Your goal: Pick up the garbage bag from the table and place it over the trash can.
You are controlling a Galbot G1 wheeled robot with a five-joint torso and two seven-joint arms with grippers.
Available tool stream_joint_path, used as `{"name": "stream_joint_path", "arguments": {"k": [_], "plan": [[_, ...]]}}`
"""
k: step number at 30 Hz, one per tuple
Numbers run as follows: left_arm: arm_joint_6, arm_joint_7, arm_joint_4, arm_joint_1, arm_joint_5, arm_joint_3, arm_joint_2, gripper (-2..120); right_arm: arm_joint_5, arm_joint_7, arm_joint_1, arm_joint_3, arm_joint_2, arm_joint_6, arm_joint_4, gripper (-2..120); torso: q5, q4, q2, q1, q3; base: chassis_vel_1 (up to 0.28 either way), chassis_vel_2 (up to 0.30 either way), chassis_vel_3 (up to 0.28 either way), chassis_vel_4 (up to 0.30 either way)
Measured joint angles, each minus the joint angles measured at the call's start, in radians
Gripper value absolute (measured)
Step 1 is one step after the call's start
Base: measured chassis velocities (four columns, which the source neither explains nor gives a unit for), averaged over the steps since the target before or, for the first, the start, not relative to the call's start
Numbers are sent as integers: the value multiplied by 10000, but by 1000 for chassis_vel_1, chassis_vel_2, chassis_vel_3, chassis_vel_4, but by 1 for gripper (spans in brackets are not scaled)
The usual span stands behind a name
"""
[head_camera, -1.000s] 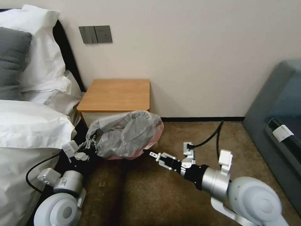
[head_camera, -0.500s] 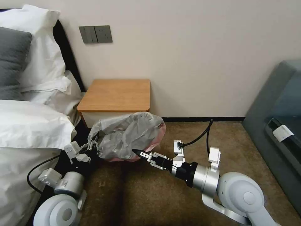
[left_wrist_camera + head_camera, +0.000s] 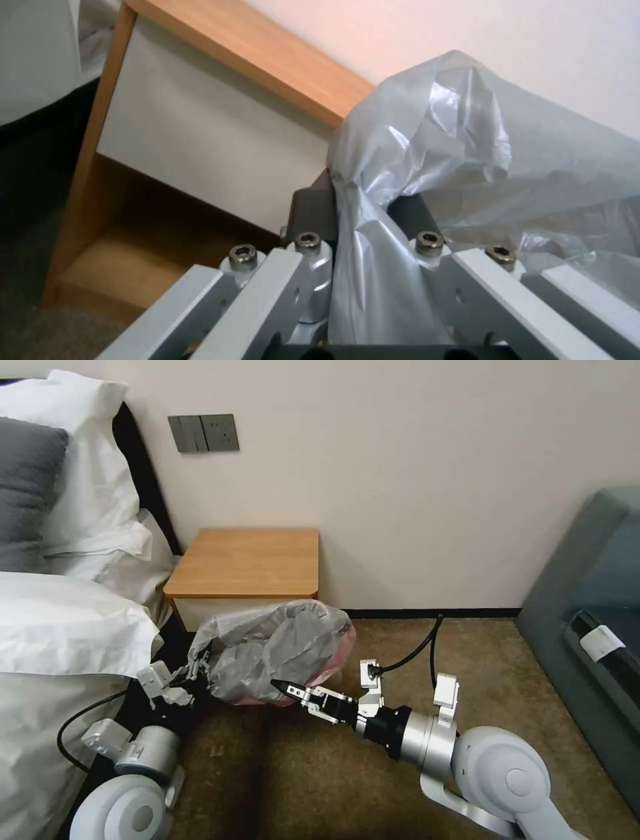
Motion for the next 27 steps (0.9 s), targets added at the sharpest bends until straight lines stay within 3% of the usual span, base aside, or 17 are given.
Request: {"name": "stream_joint_path", "arguments": {"k": [14,27], "plan": [[28,47,-12,-1,73,-5,-43,9,-157,52,-6,-30,-43,-10,-65,3,1,0,0,0,0,0,0,0,0],[29,78,-48,-13,63,-10,-61,9,-311,252,-95,-17,-67,-162,-579,0,0,0,0,0,0,0,0,0,0]]}}
